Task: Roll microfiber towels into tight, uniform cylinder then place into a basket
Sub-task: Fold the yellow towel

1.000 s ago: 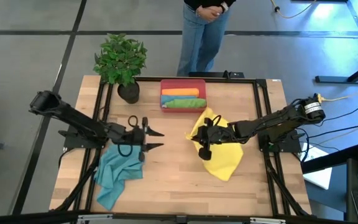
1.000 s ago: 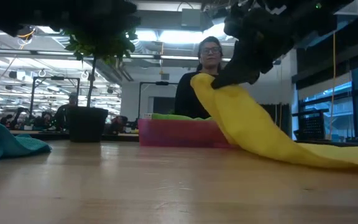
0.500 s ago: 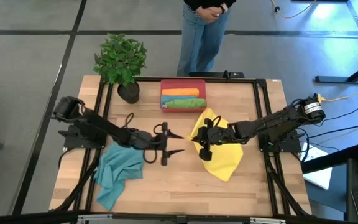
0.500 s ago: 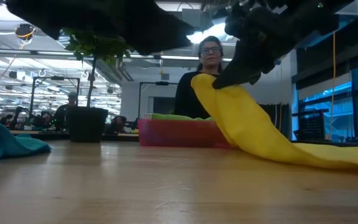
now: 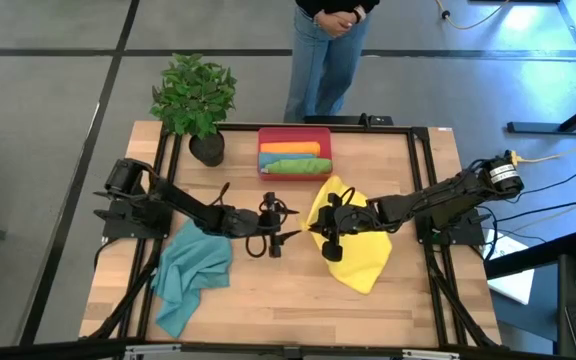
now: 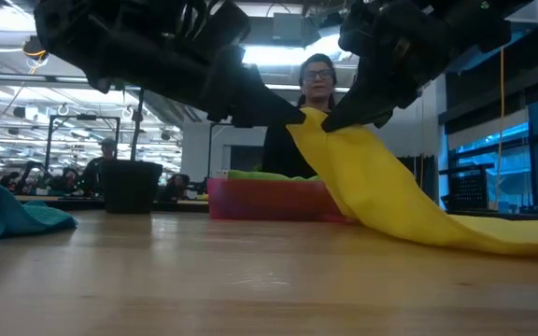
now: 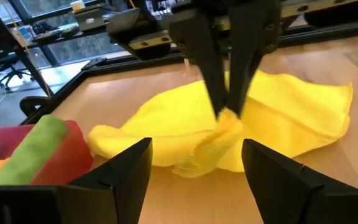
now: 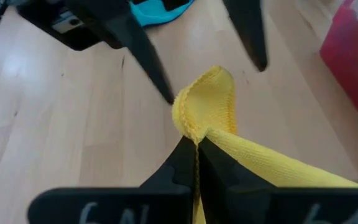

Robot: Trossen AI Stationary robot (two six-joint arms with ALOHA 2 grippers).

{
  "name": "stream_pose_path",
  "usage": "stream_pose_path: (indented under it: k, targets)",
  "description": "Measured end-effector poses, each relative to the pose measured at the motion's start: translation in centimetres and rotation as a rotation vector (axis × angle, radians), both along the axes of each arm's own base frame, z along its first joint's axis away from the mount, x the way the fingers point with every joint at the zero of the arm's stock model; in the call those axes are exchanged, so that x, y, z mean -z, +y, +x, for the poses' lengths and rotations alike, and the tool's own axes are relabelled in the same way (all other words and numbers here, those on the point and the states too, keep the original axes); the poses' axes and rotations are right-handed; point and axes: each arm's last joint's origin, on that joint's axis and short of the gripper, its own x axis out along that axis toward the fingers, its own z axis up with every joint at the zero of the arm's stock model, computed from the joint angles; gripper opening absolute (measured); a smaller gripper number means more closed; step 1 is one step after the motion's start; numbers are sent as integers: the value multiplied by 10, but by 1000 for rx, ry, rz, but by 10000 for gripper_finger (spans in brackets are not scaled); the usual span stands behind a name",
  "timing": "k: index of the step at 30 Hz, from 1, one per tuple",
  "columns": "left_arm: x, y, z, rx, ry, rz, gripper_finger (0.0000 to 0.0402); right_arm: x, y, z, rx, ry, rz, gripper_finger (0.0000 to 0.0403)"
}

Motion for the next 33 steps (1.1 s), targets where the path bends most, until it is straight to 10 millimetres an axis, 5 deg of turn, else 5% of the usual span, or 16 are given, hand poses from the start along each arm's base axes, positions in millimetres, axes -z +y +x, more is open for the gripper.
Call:
stream_pose_path:
  k: [12, 33]
  targets:
    - [0, 3, 1, 56, 26, 90, 228, 1, 12, -4, -15, 18, 42, 10]
    - [2, -2, 0, 163, 55, 125, 9, 2, 13, -5, 5, 26, 16, 11]
